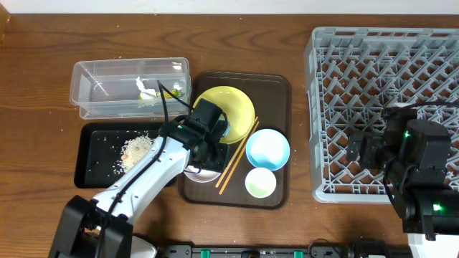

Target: Sort waste into correct bins and load items into the dishwasher rack

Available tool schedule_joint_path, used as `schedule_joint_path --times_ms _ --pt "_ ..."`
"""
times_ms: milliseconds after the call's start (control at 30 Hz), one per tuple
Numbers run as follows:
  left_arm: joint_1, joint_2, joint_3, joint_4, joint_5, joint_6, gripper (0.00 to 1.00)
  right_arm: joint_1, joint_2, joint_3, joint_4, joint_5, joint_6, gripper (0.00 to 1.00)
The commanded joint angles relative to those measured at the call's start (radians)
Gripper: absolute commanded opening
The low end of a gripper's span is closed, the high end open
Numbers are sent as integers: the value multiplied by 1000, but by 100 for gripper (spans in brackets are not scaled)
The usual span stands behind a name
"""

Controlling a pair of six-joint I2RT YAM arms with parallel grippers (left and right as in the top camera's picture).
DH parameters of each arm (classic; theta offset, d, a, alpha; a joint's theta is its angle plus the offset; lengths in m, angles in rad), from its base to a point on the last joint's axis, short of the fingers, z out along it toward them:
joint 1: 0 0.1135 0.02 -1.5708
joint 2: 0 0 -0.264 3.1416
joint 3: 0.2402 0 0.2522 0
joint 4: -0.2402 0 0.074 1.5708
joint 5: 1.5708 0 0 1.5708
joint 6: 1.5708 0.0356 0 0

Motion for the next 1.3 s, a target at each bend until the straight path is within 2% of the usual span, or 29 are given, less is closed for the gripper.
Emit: schedule_joint_path --times_ms 0,133,267,500,733,833,1033,1100,1267 --pt "0 -23 35 -18 -10 7 43 -6 -6 16 -1 5 6 99" --pt "0 -77 94 -47 -9 30 52 -6 -6 16 -1 6 6 99" --pt "-16 -135 108 -44 -7 29 56 -6 -6 16 -1 6 6 99" --pt "-139 -111 98 -53 -6 26 56 -6 -6 16 -4 5 6 99" --pt "-256 16 98 -43 -13 -33 56 -6 -6 16 -6 5 6 99" --pt "-280 78 98 -42 -13 -47 47 -6 -6 16 -6 5 6 99" --pt "-289 139 98 -39 -13 -47 15 -6 -6 16 -6 5 6 99" --pt "-288 135 99 -39 -13 -47 8 -6 -6 16 -6 5 6 99" --pt "-263 89 106 -83 -13 -47 6 -6 -6 16 -4 6 6 99"
